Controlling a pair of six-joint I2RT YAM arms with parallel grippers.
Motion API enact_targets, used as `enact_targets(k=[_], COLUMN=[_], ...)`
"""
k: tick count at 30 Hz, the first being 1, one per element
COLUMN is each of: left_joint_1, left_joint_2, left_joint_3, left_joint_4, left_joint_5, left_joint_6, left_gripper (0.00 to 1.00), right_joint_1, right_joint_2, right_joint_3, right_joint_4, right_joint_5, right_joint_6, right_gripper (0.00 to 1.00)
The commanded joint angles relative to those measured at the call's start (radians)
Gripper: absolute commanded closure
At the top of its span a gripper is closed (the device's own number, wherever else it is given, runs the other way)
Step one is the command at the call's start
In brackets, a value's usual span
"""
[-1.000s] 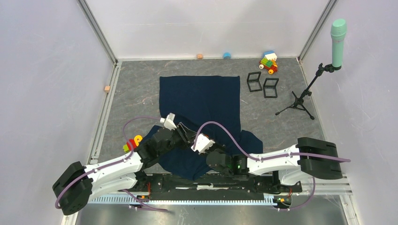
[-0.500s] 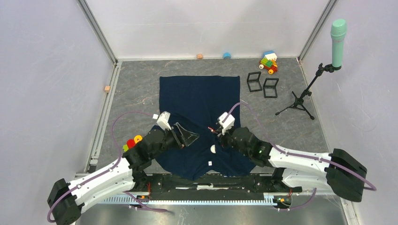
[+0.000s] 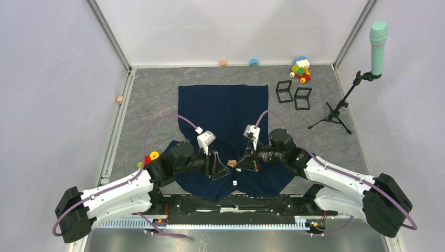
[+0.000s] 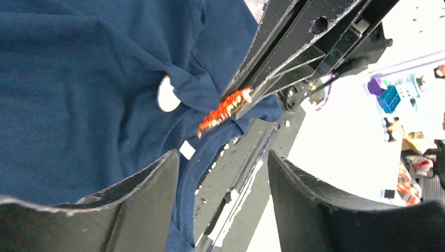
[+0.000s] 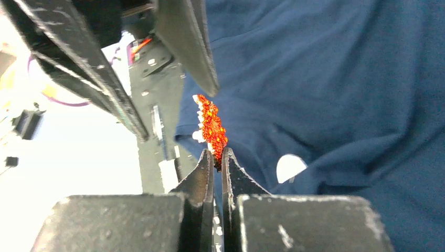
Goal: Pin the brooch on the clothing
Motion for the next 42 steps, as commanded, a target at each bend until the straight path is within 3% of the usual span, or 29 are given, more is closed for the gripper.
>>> enact_targets(k=[1,6,14,25,36,42], left_joint_1=[-0.043,-0.081,-0.114,-0.153,-0.159,-0.161], left_joint_2=[0.018,0.055,0.054,0.119,0.109,0.094], left_joint_3=[0.029,0.055,0.053,0.051,0.048,0.043], left_joint_4=[0.050,0.029,0.071,0.167,0.138,0.150], left_joint_5=[0.062,0.010,0.014,0.025,0.007,0.020], left_joint_6=[0.089,0.113,0.114,0.089,0.105,0.101], left_gripper=[0.35,0.49,0.51,0.77,0.70,0.78], right_joint_1=[-0.003,-0.004,-0.004,-0.003,-0.002,-0.003], right_joint_2=[0.013,0.029,0.041,0.059,0.069,0.084], right_joint_3=[0.055,0.064,0.085,0.093,0.102,0.102], right_joint_4=[-0.024,-0.037,-0.084,-0.125,-0.199,-0.215], right_joint_5=[-0.222,-0.239,-0.245,-0.243,-0.232,-0.244], right_joint_6=[0.028,0.033,0.008,-0.030,-0.088,-0.109], right_gripper=[1.00,1.00,1.00,1.00,1.00,1.00])
